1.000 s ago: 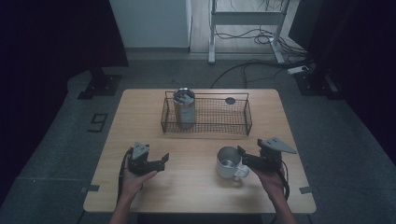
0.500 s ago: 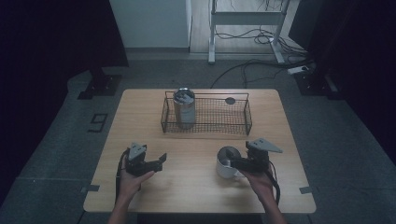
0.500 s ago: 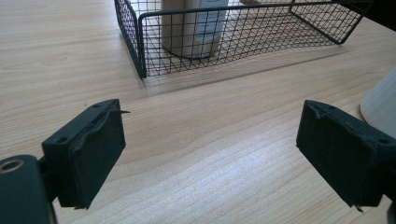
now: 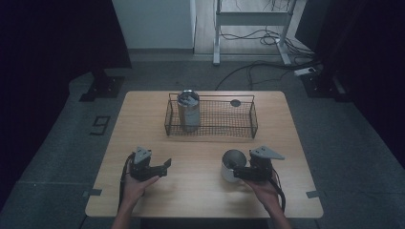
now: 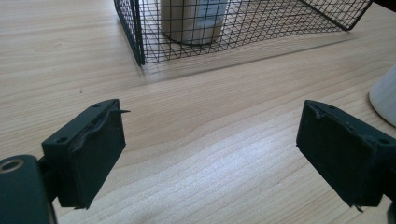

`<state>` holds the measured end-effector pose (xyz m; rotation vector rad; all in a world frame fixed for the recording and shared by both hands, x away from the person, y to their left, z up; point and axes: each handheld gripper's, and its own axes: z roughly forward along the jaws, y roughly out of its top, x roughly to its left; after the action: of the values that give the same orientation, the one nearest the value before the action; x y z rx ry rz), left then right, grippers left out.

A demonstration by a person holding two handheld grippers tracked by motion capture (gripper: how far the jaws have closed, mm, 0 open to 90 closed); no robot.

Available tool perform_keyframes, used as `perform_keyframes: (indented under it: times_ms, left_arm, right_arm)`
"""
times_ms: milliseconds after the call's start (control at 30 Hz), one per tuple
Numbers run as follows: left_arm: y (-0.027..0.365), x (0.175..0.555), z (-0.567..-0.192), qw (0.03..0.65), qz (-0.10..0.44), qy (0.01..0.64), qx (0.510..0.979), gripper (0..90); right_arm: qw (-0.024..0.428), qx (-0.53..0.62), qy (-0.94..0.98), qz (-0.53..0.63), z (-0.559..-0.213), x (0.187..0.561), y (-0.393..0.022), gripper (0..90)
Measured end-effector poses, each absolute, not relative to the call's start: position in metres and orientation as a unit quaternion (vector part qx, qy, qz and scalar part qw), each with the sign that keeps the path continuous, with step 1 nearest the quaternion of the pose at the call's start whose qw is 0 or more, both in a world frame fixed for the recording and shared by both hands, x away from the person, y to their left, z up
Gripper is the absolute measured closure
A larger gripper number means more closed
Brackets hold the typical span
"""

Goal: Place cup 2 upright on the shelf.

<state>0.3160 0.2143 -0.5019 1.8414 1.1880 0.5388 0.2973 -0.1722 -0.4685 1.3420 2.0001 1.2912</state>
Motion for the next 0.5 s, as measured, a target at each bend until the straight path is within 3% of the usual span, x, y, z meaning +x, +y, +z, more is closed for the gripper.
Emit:
perform_keyframes:
  times_ms: [167, 500]
  left_arm:
    - [0.2138, 0.3155, -0.5027, 0.427, 0.213, 0.475, 0.739, 8.0]
    - [0.2106, 0.3167, -0.5073, 0.419, 0.21, 0.475, 0.745, 8.0]
  right_arm:
    - [0.199, 0.475, 0.731, 0.448, -0.4717, 0.293, -0.1651, 1.8]
    - [0.201, 0.474, 0.741, 0.432, -0.4772, 0.293, -0.1614, 0.0]
